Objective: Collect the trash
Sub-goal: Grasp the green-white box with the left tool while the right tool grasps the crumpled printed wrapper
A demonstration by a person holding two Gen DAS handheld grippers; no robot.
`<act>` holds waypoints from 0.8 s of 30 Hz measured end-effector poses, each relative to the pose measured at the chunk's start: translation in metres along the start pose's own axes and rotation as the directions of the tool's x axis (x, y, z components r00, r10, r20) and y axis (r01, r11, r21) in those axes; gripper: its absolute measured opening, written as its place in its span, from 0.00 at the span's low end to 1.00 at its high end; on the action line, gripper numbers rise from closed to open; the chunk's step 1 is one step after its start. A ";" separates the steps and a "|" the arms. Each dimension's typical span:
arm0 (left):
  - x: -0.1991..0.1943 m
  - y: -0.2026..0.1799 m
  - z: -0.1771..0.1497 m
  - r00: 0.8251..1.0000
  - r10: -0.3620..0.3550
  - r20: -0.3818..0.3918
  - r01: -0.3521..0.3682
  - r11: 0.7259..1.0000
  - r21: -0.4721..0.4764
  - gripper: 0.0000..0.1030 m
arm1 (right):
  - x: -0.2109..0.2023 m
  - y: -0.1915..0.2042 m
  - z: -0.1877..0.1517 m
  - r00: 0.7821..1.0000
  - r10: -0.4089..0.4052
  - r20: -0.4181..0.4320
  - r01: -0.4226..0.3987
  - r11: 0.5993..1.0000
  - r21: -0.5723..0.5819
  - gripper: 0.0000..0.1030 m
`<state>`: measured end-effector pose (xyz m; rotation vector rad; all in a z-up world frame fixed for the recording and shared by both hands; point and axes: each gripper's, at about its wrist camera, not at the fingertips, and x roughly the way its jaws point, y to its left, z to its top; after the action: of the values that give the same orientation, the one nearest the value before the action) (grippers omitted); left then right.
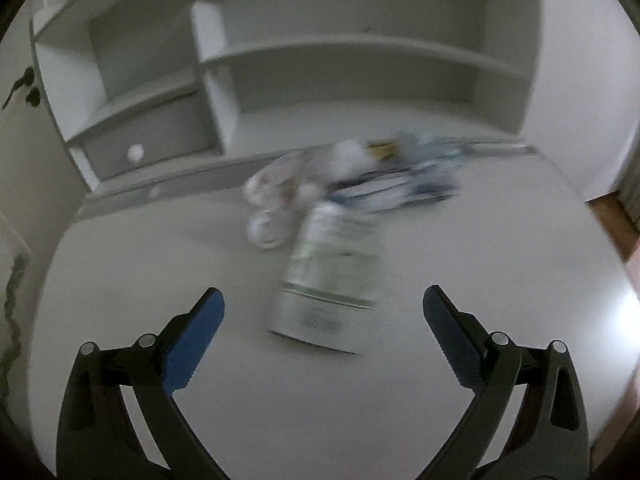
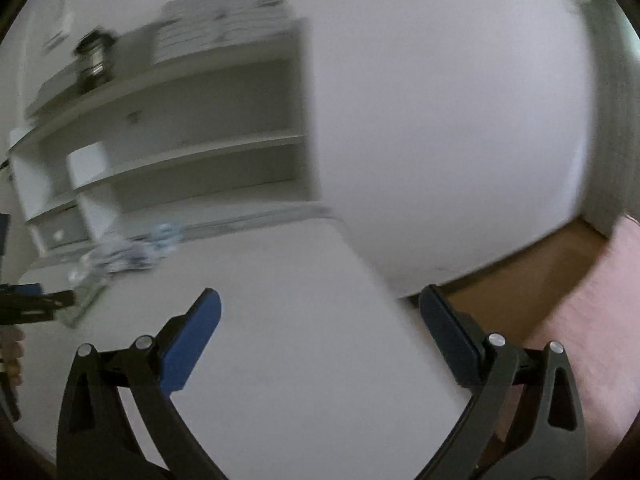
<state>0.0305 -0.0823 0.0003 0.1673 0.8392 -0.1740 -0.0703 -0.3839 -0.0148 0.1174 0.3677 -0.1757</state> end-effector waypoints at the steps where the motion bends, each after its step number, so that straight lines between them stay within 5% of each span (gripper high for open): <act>1: 0.004 0.004 0.001 1.000 -0.001 -0.008 0.001 1.000 0.001 0.94 | 0.008 0.010 0.004 1.000 0.028 -0.010 -0.028 1.000 -0.011 0.93; 7: 0.047 0.003 0.006 0.997 -0.023 -0.077 0.032 0.993 0.116 0.89 | 0.038 0.083 0.022 0.989 0.131 -0.071 -0.138 0.985 -0.101 0.93; 8: 0.050 0.004 0.004 0.994 -0.063 -0.090 0.073 0.991 0.116 0.70 | 0.044 0.092 0.026 0.986 0.144 -0.081 -0.153 0.981 -0.120 0.93; 9: 0.049 0.008 0.005 0.987 -0.134 -0.087 0.142 0.985 0.094 0.58 | 0.050 0.101 0.030 0.985 0.149 -0.087 -0.159 0.978 -0.133 0.93; 10: 0.046 0.011 0.006 0.989 -0.126 -0.081 0.133 0.987 0.094 0.53 | 0.058 0.111 0.032 0.982 0.159 -0.097 -0.172 0.974 -0.148 0.93; 12: 0.041 0.021 0.009 0.985 -0.157 -0.073 0.163 0.984 0.078 0.52 | 0.066 0.122 0.036 0.969 0.211 -0.128 -0.231 0.959 -0.162 0.93; 16: 0.018 0.058 0.009 0.989 -0.147 -0.015 0.148 0.989 0.017 0.52 | 0.096 0.150 0.048 0.886 0.392 -0.248 -0.440 0.880 -0.178 0.93; 18: 0.015 0.077 0.006 0.991 -0.132 -0.015 0.132 0.991 -0.023 0.52 | 0.114 0.172 0.054 0.858 0.422 -0.295 -0.494 0.835 -0.241 0.93; 21: 0.017 0.107 -0.001 0.994 -0.096 -0.042 0.092 0.992 -0.082 0.52 | 0.143 0.203 0.055 0.846 0.389 -0.364 -0.512 0.783 -0.354 0.90; 24: 0.024 0.129 -0.008 0.996 -0.050 -0.073 0.041 0.992 -0.121 0.53 | 0.170 0.218 0.052 0.839 0.344 -0.421 -0.509 0.771 -0.384 0.89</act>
<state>0.0689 0.0427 -0.0132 0.0429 0.9266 -0.1610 0.1457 -0.2040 -0.0116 -0.2728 0.6999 0.4110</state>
